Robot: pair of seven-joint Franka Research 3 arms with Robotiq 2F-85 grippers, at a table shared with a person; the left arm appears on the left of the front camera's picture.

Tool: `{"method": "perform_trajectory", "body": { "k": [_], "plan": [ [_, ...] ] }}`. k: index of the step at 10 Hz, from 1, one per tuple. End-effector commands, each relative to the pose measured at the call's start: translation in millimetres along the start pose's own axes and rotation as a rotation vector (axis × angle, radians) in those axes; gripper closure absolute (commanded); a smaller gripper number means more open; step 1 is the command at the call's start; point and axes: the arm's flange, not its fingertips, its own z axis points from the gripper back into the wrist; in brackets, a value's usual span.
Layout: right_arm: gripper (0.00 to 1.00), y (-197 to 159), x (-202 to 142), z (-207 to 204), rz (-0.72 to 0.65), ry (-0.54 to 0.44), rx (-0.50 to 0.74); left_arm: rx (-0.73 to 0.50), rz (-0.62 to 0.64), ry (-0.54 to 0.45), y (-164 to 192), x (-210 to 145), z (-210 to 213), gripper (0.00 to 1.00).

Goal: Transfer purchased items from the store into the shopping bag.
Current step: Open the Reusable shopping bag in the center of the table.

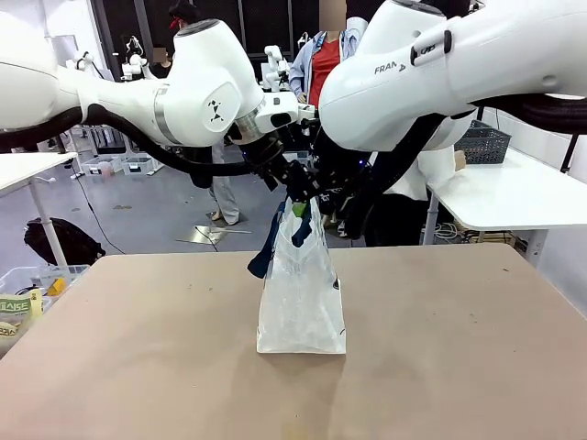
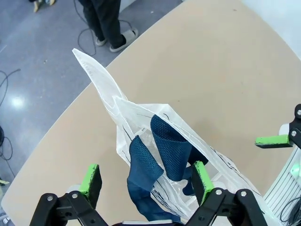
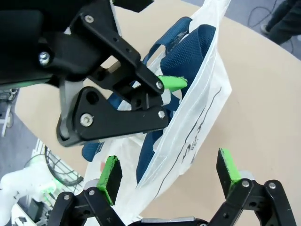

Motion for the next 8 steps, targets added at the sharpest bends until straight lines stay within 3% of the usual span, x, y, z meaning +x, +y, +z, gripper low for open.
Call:
{"method": "perform_trajectory", "body": {
  "k": [1,6,7,8],
  "plan": [
    [0.00,4.3,7.2,-6.9,-0.008,0.005,-0.038,0.002,-0.032,0.015,1.1,5.2,1.1,0.00],
    [0.93,1.0,9.7,-14.6,-0.019,0.007,-0.045,0.010,-0.035,0.025,1.9,3.4,0.2,0.94],
    [1.00,0.7,10.2,-15.3,-0.022,0.008,-0.053,0.016,-0.035,0.035,3.7,2.5,-0.9,1.00],
    [1.00,0.2,10.5,-15.0,-0.023,0.008,-0.057,0.022,-0.033,0.042,4.6,1.9,-1.4,1.00]
  ]
}}
